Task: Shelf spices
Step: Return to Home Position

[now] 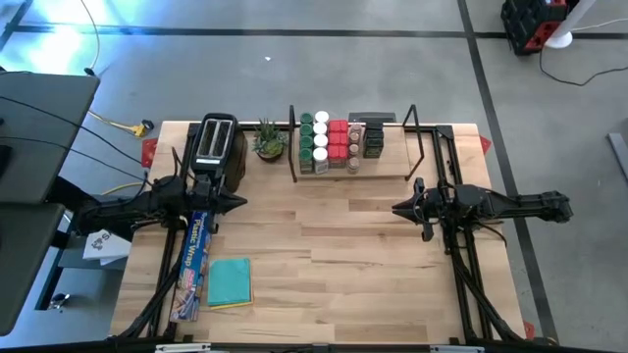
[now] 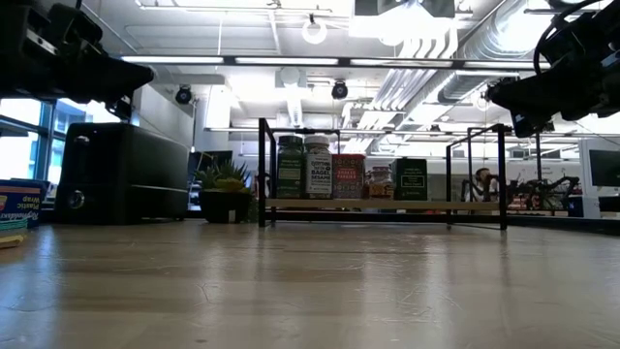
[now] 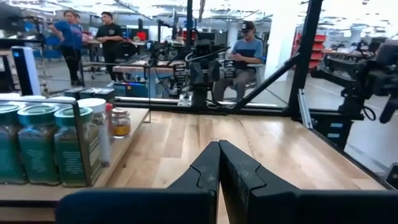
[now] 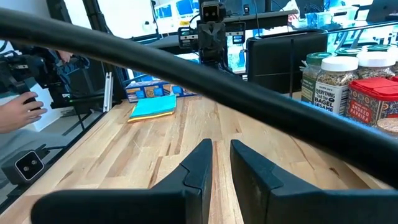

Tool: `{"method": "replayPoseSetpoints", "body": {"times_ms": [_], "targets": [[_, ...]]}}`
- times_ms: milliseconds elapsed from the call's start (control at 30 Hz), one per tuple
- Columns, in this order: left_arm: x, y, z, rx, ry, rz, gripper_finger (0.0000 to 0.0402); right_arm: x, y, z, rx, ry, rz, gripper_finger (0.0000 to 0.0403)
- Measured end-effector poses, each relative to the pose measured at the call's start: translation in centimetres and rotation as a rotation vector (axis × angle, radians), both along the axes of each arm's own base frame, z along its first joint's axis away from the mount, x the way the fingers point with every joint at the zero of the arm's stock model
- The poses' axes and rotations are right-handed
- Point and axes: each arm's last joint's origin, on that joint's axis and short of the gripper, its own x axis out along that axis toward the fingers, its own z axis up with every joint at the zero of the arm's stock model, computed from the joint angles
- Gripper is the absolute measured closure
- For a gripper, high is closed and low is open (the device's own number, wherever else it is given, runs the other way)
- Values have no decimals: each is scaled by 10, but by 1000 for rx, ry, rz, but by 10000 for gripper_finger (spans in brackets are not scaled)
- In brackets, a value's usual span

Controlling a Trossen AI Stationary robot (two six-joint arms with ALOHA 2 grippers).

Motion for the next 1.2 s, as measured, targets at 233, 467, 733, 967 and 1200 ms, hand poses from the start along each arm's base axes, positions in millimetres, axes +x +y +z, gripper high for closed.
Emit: {"method": "replayPoseSetpoints", "body": {"times_ms": [233,467,733,967,1200], "targets": [[0,0,0,13,0,-1,398,0,0,0,0,1,1,350],[0,-1,0,57,0,-1,398,0,0,0,0,1,1,350],[0,1,0,54,1,26,398,0,0,0,0,1,1,350],[0,2,0,54,2,34,398,0,0,0,0,1,0,350],[1,2,-1,52,15,35,398,0,0,0,0,1,0,350]]}}
